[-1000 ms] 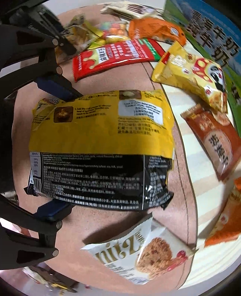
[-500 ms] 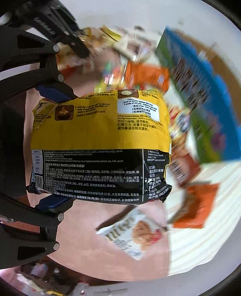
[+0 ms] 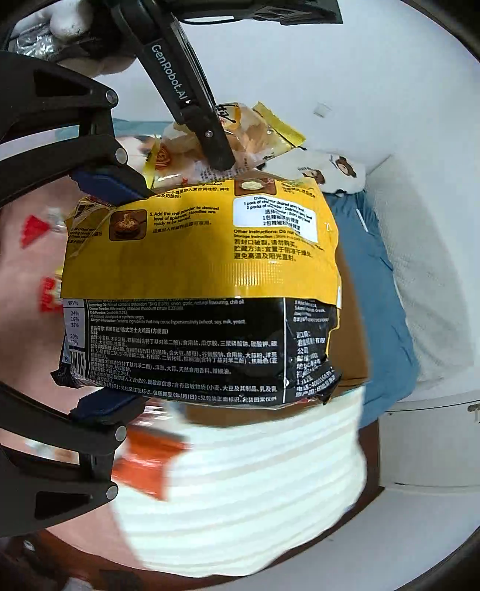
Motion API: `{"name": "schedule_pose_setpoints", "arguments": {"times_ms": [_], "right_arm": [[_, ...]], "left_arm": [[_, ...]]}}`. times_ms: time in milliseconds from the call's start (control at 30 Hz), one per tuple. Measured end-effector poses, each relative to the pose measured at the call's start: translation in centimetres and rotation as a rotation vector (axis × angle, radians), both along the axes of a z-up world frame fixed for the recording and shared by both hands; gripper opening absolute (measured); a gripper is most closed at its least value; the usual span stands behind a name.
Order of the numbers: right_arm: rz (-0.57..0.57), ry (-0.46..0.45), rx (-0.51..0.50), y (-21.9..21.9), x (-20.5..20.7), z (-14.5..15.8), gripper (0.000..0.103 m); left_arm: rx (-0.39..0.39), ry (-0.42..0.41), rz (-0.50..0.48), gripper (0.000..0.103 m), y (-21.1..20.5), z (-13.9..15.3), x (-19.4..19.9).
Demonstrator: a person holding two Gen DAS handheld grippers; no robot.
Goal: Organize snacks
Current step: 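Carry both bags into the cardboard box and open both tools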
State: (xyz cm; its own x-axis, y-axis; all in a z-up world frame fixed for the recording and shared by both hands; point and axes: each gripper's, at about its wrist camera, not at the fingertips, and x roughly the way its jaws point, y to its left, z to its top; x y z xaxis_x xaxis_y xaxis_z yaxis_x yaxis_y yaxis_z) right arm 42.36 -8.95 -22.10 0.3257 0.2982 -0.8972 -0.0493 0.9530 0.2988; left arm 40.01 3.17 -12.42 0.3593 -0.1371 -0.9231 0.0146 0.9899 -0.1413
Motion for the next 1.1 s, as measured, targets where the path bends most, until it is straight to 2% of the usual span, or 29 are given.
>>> {"name": "schedule_pose_setpoints", "arguments": {"times_ms": [67,167,367,467,600,833,967,1000,1033,1067,1100], "right_arm": [[0.000,0.016,-0.006,-0.9,2.8,-0.3,0.085],[0.005,0.069,-0.027,-0.9,7.8,-2.8,0.085],[0.027,0.186,-0.083,-0.8,15.9,-7.9,0.085],[0.047,0.216,-0.119,0.1,17.5,-9.9,0.085],[0.065,0.269,-0.136,0.5,20.2,-14.0,0.085],[0.081,0.311,-0.160,1.7,21.5,-16.1,0.085],[0.089,0.370,-0.155,2.9,22.1,-17.0,0.086],[0.100,0.379,-0.167,2.7,22.5,-18.3,0.089],[0.108,0.377,-0.177,3.1,22.1,-18.1,0.092],[0.112,0.368,-0.187,3.6,21.7,-17.7,0.097],[0.116,0.353,-0.204,3.7,21.9,-17.6,0.098]], "left_arm": [[-0.017,0.043,0.002,0.034,0.0,-0.8,3.1],[-0.018,0.110,-0.002,0.034,-0.2,-2.8,6.9],[-0.016,0.246,-0.017,0.034,-0.8,-7.7,11.8],[-0.019,0.304,-0.027,0.034,-0.8,-10.0,13.3],[-0.014,0.339,-0.035,0.034,-0.7,-11.4,14.4],[0.013,0.375,-0.013,0.035,-0.3,-12.2,15.8],[-0.017,0.381,0.009,0.037,0.2,-12.4,16.4],[-0.020,0.377,0.009,0.040,0.2,-12.3,16.4],[-0.017,0.365,0.007,0.054,0.3,-12.1,16.4],[-0.009,0.355,0.003,0.064,0.2,-11.9,16.4],[-0.008,0.338,-0.004,0.080,0.2,-11.5,16.3]]}}
